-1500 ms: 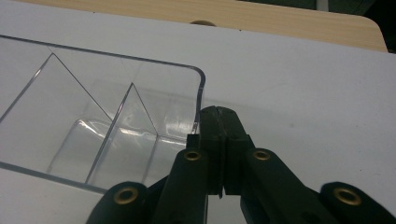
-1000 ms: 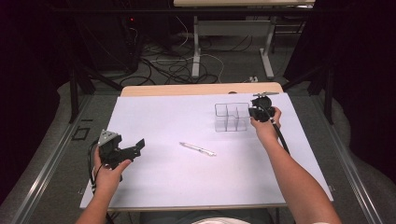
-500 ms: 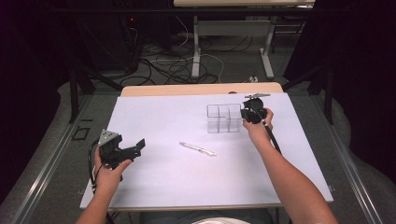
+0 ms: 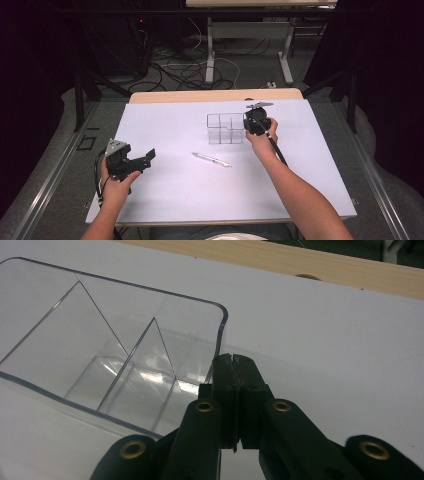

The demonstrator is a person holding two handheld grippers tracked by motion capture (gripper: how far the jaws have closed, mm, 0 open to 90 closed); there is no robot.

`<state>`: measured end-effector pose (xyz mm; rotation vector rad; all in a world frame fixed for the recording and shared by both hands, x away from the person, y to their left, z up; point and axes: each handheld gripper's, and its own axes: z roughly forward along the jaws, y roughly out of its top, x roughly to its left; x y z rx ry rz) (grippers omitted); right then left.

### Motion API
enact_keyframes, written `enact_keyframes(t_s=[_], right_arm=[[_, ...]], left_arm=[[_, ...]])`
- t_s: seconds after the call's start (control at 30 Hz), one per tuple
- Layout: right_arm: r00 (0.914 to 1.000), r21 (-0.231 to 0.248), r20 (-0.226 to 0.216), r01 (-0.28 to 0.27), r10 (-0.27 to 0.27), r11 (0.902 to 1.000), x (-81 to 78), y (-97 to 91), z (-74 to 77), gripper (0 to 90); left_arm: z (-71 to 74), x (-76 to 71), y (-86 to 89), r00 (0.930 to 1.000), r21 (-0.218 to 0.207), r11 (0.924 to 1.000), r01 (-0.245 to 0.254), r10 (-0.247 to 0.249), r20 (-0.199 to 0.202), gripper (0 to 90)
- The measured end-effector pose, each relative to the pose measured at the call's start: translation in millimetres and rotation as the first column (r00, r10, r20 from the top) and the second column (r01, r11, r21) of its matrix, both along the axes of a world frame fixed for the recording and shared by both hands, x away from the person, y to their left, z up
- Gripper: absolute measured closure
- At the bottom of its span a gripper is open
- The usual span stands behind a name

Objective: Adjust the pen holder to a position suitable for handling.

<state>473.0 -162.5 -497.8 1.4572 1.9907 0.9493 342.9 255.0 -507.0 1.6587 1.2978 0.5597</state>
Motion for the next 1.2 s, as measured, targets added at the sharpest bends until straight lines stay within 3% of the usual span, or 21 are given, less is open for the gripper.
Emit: enact_keyframes(t_s=[0.33, 0.97, 1.2], right_arm=[[0.9997, 0.017, -0.012, -0.019, 0.019, 0.9997, -2.9, 18.8, -0.3, 89.1], [0.9999, 0.017, -0.003, -0.015, 0.015, 0.9997, -2.6, 20.6, -0.7, 88.6], [0.9995, -0.014, 0.003, -0.032, 0.032, 0.9994, -1.7, 15.6, 0.5, 75.9]], left_arm=[[-0.2, 0.2, 0.0, 1.0000, 0.000, 1.0000, 0.001, -0.001, -0.001, 1.3], [-0.3, 0.6, -0.3, 1.0000, 0.000, 1.0000, 0.000, 0.000, -0.001, 1.3], [-0.1, -0.2, 0.5, 1.0000, -0.001, 1.0000, -0.002, 0.002, 0.002, 1.3]])
